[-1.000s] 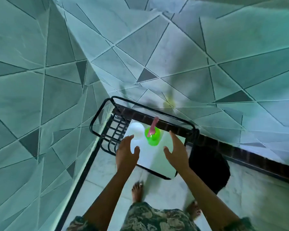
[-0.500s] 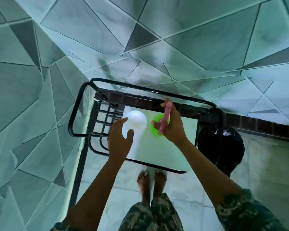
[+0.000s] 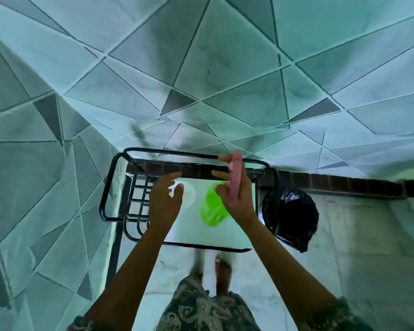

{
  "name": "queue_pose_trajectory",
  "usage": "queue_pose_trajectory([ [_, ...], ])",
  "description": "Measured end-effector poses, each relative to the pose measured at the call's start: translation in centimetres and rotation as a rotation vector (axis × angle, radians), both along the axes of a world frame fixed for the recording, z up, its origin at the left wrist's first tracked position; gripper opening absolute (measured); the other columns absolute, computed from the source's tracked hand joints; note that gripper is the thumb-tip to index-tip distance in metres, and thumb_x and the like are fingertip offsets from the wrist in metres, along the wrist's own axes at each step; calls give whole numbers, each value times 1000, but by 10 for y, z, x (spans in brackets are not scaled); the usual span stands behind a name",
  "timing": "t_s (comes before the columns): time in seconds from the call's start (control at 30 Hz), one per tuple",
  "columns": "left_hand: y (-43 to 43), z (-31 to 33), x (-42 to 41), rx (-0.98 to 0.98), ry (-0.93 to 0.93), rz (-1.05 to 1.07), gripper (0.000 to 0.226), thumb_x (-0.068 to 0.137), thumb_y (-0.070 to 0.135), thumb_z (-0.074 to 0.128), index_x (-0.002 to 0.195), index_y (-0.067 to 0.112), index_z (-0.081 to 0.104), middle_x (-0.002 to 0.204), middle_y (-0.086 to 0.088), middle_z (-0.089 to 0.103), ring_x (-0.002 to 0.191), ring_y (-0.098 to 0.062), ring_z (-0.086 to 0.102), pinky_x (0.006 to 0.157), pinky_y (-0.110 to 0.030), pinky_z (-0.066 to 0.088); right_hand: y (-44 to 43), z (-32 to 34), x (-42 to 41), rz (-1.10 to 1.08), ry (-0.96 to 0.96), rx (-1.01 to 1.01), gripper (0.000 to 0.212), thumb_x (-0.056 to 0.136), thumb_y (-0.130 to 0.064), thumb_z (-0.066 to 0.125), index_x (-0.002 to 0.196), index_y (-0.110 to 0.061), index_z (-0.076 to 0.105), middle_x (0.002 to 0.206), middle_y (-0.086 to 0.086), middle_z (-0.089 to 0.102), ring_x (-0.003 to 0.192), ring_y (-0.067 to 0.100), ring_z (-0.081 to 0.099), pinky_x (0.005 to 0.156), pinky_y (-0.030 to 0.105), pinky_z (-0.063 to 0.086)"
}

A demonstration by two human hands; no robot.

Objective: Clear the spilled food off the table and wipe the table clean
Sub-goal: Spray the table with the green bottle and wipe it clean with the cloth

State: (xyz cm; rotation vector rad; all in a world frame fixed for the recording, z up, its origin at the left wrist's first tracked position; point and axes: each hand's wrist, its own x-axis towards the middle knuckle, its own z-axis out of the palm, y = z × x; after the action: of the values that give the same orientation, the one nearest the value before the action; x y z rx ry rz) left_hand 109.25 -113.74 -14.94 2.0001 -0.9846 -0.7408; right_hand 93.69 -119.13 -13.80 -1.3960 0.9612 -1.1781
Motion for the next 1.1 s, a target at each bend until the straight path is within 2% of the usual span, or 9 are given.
queue_pose_trajectory([
  [0.07, -1, 23, -5, -29, -22, -55, 23, 87, 4, 59, 109, 8, 64, 106, -11, 65, 87, -15, 56, 72, -9, 40, 13, 25, -7, -56, 41, -64, 73, 73, -14, 53, 134, -50, 34, 118, -12, 53, 91, 21, 62, 77, 29, 53],
  [0.23, 5, 80, -25, -124, -43, -279, 21, 86, 2, 58, 106, 1, 65, 102, -16, 67, 85, -21, 61, 70, -8, 39, 53, 81, -31, -267, 201, -163, 70, 83, -7, 56, 145, -17, 25, 111, 7, 54, 72, 4, 54, 67, 27, 49],
  [0.37, 26, 107, -53, -150, -7, -562, 21, 85, 2, 58, 104, 5, 66, 104, -15, 69, 96, -27, 64, 88, -35, 48, 116, 122, -56, -461, 222, -188, 68, 85, -30, 53, 145, -13, 26, 108, 2, 52, 87, 26, 61, 73, 34, 54],
  [0.57, 93, 148, -129, -245, 5, -957, 20, 85, 2, 60, 103, 5, 67, 100, -13, 71, 94, -24, 67, 80, -24, 44, 247, 169, -103, -859, 162, -180, 69, 78, -16, 50, 140, -22, 18, 128, 9, 50, 106, 5, 55, 88, 18, 43],
  [0.7, 167, 175, -204, -336, 0, -1246, 21, 84, 1, 60, 104, 4, 67, 101, -11, 70, 95, -19, 65, 74, -12, 36, 358, 190, -143, -1129, 140, -193, 69, 72, -27, 50, 139, -34, 32, 115, -12, 52, 89, 26, 58, 84, 49, 52],
  [0.8, 234, 185, -259, -367, 43, -1430, 24, 81, 15, 61, 101, 6, 69, 100, -12, 71, 96, -22, 66, 77, -21, 42, 446, 207, -171, -1333, 67, -201, 50, 67, -25, 50, 116, -37, 48, 95, -7, 53, 74, 20, 61, 66, 27, 53],
  [0.87, 290, 188, -298, -363, 105, -1584, 39, 75, 32, 54, 101, 8, 68, 99, -11, 71, 94, -23, 67, 80, -26, 48, 515, 217, -189, -1448, 78, -199, 42, 69, -12, 51, 107, -29, 49, 91, -7, 51, 61, 1, 57, 61, 28, 52],
  [0.97, 382, 198, -350, -397, 136, -1726, 52, 70, 40, 46, 105, 10, 68, 102, -10, 71, 94, -20, 67, 78, -28, 51, 615, 222, -212, -1576, 81, -214, 60, 73, 0, 45, 131, -15, 45, 94, -5, 50, 71, -1, 57, 61, 37, 57],
  [1.1, 534, 208, -418, -429, 195, -1904, 44, 74, 31, 48, 109, 13, 67, 111, -7, 68, 103, -21, 63, 90, -33, 48, 765, 235, -240, -1754, 137, -183, 72, 72, -6, 43, 136, -36, 28, 100, 2, 49, 79, -1, 53, 61, 30, 57],
])
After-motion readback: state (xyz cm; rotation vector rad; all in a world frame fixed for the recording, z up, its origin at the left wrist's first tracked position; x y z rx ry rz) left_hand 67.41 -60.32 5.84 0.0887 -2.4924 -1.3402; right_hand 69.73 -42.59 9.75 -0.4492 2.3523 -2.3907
